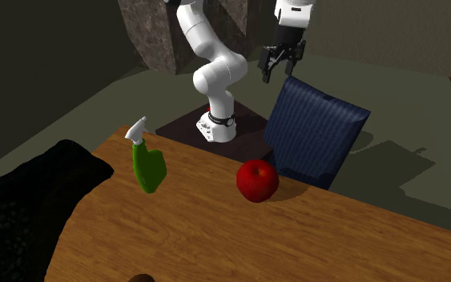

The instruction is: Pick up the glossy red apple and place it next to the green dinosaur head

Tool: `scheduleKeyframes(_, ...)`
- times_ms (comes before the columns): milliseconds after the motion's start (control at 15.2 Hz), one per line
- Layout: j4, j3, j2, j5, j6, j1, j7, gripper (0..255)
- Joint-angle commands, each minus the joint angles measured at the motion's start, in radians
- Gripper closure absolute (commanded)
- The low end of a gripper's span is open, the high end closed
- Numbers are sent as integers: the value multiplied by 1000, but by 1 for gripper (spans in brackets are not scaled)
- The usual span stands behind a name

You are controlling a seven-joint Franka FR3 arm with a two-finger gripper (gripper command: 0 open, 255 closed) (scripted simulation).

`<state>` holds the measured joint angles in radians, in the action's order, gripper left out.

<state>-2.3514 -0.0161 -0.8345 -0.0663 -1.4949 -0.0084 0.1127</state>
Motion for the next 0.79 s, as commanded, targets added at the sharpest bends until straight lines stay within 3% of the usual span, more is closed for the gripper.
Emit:
scheduleKeyframes(0, 0, 0, 0, 0, 0, 0, 0, 0)
scheduleKeyframes(726, 145, -302, 300, -168, -81, 66, -579, 0)
